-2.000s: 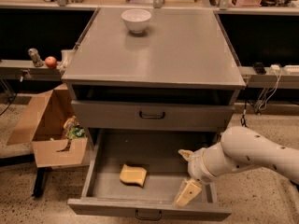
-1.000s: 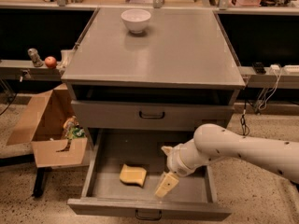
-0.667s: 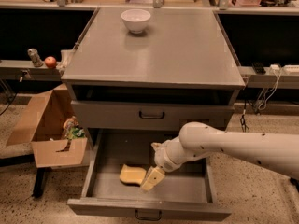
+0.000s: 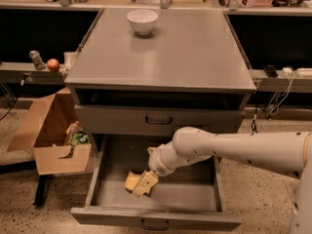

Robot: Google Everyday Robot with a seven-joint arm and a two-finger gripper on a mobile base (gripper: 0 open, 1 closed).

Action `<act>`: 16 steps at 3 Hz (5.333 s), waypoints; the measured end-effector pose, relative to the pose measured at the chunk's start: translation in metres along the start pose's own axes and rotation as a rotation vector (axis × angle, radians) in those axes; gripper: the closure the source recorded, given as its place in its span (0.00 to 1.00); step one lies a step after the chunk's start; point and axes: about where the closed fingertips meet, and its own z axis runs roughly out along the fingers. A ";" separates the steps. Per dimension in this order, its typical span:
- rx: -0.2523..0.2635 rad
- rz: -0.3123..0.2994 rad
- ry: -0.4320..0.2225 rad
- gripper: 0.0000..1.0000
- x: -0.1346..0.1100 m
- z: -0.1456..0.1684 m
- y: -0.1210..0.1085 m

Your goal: Pick sponge from middle drawer and place on counter

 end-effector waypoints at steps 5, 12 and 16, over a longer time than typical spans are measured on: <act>0.113 -0.117 -0.087 0.02 0.099 0.152 -0.092; 0.158 -0.178 -0.206 1.00 0.087 0.097 -0.087; 0.171 -0.572 -0.358 1.00 -0.024 -0.043 0.013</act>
Offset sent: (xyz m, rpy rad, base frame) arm 0.0453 -0.0100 -0.1174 0.0084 -0.1246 -0.0775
